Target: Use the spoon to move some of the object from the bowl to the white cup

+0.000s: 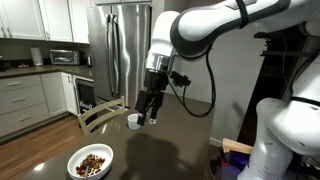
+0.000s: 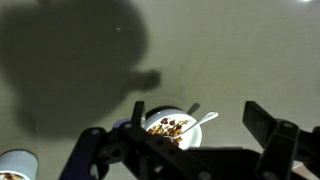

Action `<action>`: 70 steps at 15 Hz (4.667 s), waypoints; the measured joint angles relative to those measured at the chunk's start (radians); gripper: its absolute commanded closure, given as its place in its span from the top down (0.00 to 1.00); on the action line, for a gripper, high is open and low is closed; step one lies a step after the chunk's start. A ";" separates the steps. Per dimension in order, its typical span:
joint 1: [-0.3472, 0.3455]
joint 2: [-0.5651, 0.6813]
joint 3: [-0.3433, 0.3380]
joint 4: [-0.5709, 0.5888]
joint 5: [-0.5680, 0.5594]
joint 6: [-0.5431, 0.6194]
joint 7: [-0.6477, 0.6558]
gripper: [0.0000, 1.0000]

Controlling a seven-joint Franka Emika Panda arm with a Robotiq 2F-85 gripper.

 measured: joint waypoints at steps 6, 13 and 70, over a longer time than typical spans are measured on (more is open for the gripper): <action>0.009 0.298 0.048 0.180 0.045 0.001 0.000 1.00; 0.007 0.522 0.067 0.360 0.168 -0.001 -0.001 1.00; 0.071 0.901 0.165 0.587 0.659 0.275 -0.275 1.00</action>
